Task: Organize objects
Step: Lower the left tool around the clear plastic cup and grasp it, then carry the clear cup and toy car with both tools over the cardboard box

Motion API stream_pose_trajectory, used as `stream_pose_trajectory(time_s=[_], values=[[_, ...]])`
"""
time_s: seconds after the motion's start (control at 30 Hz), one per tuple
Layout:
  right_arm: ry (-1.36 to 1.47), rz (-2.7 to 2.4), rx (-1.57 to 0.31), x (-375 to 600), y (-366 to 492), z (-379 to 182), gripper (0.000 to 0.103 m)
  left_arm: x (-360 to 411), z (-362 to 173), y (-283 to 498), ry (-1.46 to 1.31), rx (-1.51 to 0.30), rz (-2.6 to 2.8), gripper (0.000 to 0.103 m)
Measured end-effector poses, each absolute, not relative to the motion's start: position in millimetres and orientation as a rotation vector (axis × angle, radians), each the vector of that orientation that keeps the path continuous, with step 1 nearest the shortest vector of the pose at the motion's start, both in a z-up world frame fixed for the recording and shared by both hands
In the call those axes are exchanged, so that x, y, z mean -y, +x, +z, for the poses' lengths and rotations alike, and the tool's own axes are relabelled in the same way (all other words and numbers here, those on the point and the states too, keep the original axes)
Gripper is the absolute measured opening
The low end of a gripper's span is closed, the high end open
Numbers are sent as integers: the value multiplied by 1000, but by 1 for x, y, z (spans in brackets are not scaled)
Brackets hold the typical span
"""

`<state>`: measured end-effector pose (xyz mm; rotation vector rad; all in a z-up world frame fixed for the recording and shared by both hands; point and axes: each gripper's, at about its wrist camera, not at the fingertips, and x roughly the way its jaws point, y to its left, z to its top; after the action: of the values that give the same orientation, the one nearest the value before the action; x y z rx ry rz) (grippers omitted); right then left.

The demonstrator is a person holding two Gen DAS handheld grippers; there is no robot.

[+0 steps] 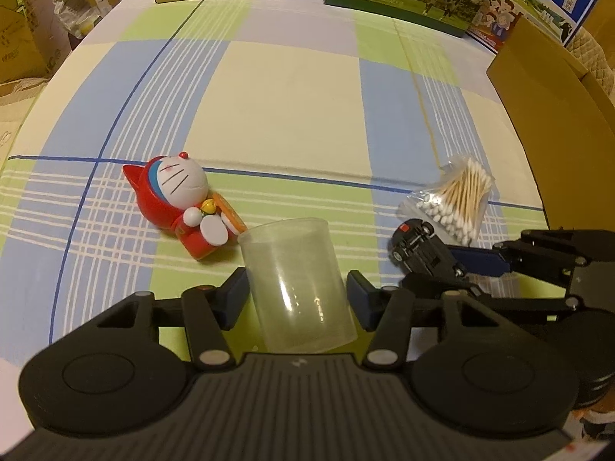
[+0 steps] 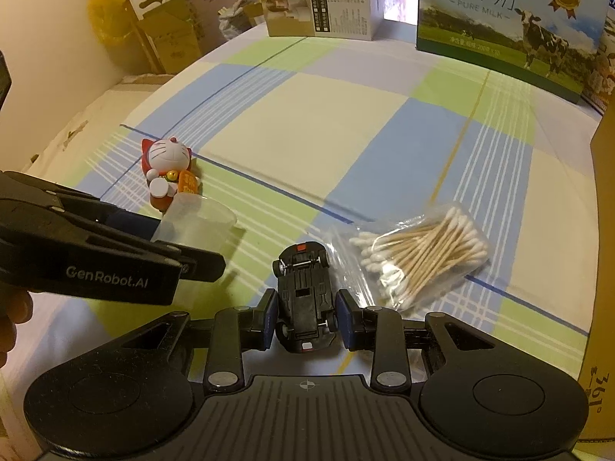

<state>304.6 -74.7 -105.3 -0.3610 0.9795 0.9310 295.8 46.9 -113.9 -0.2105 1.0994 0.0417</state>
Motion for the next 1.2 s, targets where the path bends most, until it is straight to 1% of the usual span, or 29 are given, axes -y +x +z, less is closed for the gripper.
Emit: stream_pose_trajectory(time_s=[0.5,0.97,1.2], values=[[-391,947,-996,82,288,-104,29,-43,-112,274,-194,-1123,22,50],[-330,933,-1067,124,254,-99,29,-22,-107,236,-167,-1151,-34,50],[-289,911,-1063,147,241,-90,29,-5,-98,228,-147,-1137,-75,50]])
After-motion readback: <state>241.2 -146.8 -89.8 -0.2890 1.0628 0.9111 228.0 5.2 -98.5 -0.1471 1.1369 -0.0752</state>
